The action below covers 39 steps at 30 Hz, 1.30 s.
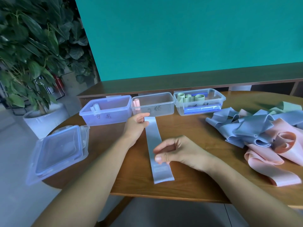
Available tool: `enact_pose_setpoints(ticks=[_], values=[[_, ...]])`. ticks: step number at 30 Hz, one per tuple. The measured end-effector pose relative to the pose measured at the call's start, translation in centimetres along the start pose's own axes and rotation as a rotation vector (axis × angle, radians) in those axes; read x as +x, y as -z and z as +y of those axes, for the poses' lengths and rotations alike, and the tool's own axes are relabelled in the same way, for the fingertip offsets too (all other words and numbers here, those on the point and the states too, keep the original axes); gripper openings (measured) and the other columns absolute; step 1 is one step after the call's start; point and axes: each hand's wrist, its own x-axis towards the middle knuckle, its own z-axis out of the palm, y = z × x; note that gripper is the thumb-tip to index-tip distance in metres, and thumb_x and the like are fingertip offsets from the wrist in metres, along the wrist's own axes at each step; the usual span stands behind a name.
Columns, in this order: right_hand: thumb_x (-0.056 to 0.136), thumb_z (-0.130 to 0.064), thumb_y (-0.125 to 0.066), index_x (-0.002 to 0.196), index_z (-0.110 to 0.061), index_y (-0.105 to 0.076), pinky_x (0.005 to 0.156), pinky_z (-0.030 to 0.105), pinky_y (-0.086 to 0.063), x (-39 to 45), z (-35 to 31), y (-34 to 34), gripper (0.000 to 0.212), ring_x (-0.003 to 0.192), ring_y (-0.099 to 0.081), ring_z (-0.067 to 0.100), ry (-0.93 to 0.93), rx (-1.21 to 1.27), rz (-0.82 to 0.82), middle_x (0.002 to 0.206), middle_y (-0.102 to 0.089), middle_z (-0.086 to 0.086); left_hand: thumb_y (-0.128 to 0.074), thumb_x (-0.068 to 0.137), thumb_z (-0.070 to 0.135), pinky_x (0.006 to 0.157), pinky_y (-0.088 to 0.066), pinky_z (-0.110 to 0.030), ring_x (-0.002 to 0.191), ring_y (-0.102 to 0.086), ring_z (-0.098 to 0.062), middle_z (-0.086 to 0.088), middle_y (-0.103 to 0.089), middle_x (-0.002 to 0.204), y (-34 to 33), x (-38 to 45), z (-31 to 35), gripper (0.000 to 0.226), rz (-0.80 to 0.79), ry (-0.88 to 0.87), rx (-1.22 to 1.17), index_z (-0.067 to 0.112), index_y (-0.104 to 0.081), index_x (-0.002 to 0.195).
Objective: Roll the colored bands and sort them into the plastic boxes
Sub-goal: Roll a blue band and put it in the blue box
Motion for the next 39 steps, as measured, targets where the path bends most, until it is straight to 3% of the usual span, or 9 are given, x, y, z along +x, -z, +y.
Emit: enact_pose_setpoints(ticks=[3,6,11,17,22,26,30,34,39], values=[[0.080,-0.026,-0.081,0.098,-0.008,-0.077,0.079,0.029,-0.057,-0.6,0.3,-0.4,0.027,0.081,-0.071,0.017,0.015,0.072,0.032,0.088,-0.076,0.015,-0.072,0.088,0.019,0.105,-0.049,-0.035,0.116,-0.062,-0.007,0.011,-0.071,0.116,0.5,-0.9,-0.4,0.031,0.018,-0.028,0.072,0.047,-0.073,0.101],[0.080,-0.026,-0.079,0.093,-0.010,-0.078,0.077,0.027,-0.057,-1.6,0.5,-0.7,0.020,0.079,-0.070,0.017,0.047,0.089,0.063,0.084,-0.075,0.016,-0.073,0.088,0.033,0.103,-0.051,-0.039,0.108,-0.065,-0.007,0.017,-0.073,0.107,1.1,-3.3,0.2,0.017,0.006,-0.057,0.089,0.048,-0.075,0.095],[0.083,-0.022,-0.079,0.091,-0.012,-0.077,0.074,0.020,-0.051,-3.2,0.9,-1.3,0.012,0.070,-0.065,0.009,0.102,-0.025,0.171,0.076,-0.074,0.009,-0.074,0.089,0.031,0.104,-0.046,-0.026,0.109,-0.061,0.008,0.038,-0.066,0.105,1.9,-9.7,1.7,0.014,-0.082,-0.115,0.184,0.039,-0.076,0.100],[0.079,-0.036,-0.081,0.096,-0.028,-0.079,0.079,0.012,-0.046,-5.0,1.0,-1.7,0.019,0.082,-0.067,-0.003,0.109,-0.367,0.205,0.089,-0.076,-0.018,-0.077,0.088,0.022,0.098,-0.053,-0.033,0.099,-0.069,-0.004,0.015,-0.075,0.102,2.8,-15.6,3.6,0.017,-0.220,-0.123,0.100,0.028,-0.077,0.103],[0.076,-0.038,-0.083,0.094,-0.023,-0.078,0.087,0.026,-0.051,-5.9,1.3,-1.3,0.025,0.097,-0.068,0.010,0.171,-0.474,0.099,0.098,-0.074,-0.012,-0.081,0.083,0.029,0.091,-0.053,-0.028,0.099,-0.066,-0.003,0.021,-0.073,0.103,3.3,-19.2,4.6,0.020,-0.263,-0.146,0.212,0.032,-0.078,0.102],[0.078,-0.035,-0.083,0.092,-0.023,-0.078,0.089,0.032,-0.051,-5.8,1.5,-0.9,0.019,0.100,-0.068,0.012,0.182,-0.494,0.064,0.101,-0.073,-0.013,-0.083,0.078,0.035,0.086,-0.053,-0.024,0.101,-0.066,-0.004,0.018,-0.073,0.099,2.9,-21.4,4.3,0.023,-0.223,-0.301,0.332,0.025,-0.079,0.098],[0.081,-0.040,-0.077,0.092,-0.023,-0.079,0.088,0.028,-0.052,-5.5,1.6,-0.9,0.021,0.100,-0.067,0.009,0.220,-0.546,0.056,0.100,-0.072,-0.015,-0.083,0.078,0.037,0.085,-0.053,-0.025,0.098,-0.066,-0.004,0.016,-0.072,0.096,2.4,-21.5,3.7,0.020,-0.137,-0.364,0.409,0.022,-0.078,0.091],[0.083,-0.039,-0.074,0.091,-0.021,-0.078,0.088,0.026,-0.050,-5.4,1.7,-1.0,0.021,0.100,-0.066,0.009,0.209,-0.550,0.058,0.100,-0.071,-0.014,-0.080,0.080,0.037,0.086,-0.047,-0.013,0.098,-0.063,0.002,0.017,-0.070,0.097,2.3,-21.4,3.7,0.016,-0.091,-0.372,0.454,0.022,-0.079,0.084],[0.089,-0.032,-0.075,0.087,-0.021,-0.077,0.080,0.009,-0.039,-5.2,1.7,-1.1,0.011,0.097,-0.061,-0.001,0.132,-0.542,0.078,0.110,-0.066,-0.017,-0.076,0.085,0.037,0.086,-0.034,-0.003,0.105,-0.058,0.000,0.017,-0.064,0.106,2.2,-21.2,3.9,0.012,-0.077,-0.323,0.507,0.025,-0.079,0.085]])
